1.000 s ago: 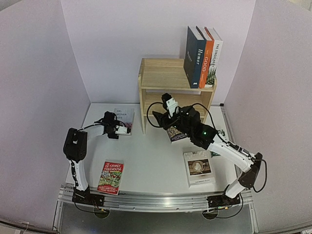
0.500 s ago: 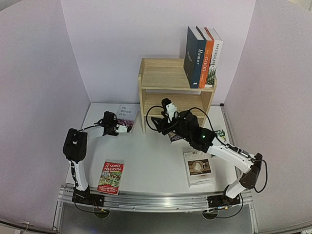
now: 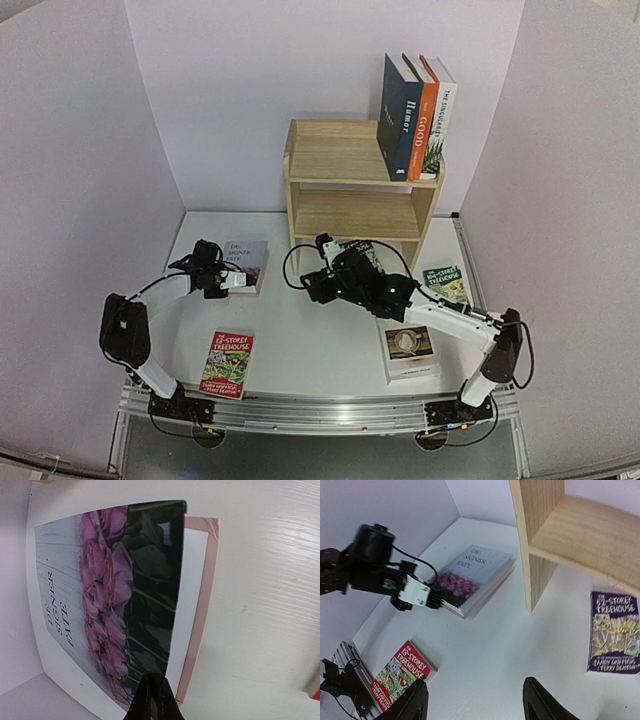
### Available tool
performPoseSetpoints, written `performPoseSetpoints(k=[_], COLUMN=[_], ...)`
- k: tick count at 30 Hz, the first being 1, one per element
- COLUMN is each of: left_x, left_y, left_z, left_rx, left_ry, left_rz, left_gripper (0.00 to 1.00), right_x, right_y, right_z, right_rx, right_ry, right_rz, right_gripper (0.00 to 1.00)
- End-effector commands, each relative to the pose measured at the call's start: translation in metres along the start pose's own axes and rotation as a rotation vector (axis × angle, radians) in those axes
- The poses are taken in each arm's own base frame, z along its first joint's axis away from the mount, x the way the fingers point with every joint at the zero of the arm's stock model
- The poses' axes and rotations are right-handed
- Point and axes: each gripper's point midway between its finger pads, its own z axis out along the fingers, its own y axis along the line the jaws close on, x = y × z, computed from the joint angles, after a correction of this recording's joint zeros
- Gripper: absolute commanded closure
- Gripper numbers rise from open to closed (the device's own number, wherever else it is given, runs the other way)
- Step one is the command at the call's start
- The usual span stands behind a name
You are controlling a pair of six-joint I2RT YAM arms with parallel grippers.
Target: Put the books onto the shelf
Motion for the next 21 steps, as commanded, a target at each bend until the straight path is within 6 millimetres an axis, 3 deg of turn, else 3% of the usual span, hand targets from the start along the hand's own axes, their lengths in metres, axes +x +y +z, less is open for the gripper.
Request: performPoseSetpoints(k=[1, 6, 13, 18, 21], left_x=[0.001, -0.005, -0.02, -0.026, -0.028], left_y=[-0.071, -0.102, -0.147, -0.161, -0.167], left_z=[-0.042, -0.068, -0.08, -0.082, -0.082], left_rx=[0.176, 0.193, 0.235, 0.26, 0.28], left_ry=[-0.002, -0.002, -0.009, -0.011, -0.03], left_rz=[-0.108, -0.153, -0.118, -0.077, -0.055], left_gripper=[1.0, 1.0, 1.0, 1.0, 1.0], right_x=[0.042, 0.064, 0.101, 0.116, 0.136], right_y=[0.006, 0.019, 0.046, 0.059, 0.056], right_z=[0.027, 0.066, 0.127, 0.166, 0.186], right_rx=[-0.002, -0.023, -0.093, -0.125, -0.101], right_ry=[0.158, 0.246, 0.393, 0.44, 0.475], right_rz=[0.169, 0.323, 0.471, 0.551, 0.61], right_gripper=[0.35, 0.31, 0.25, 0.24, 0.26])
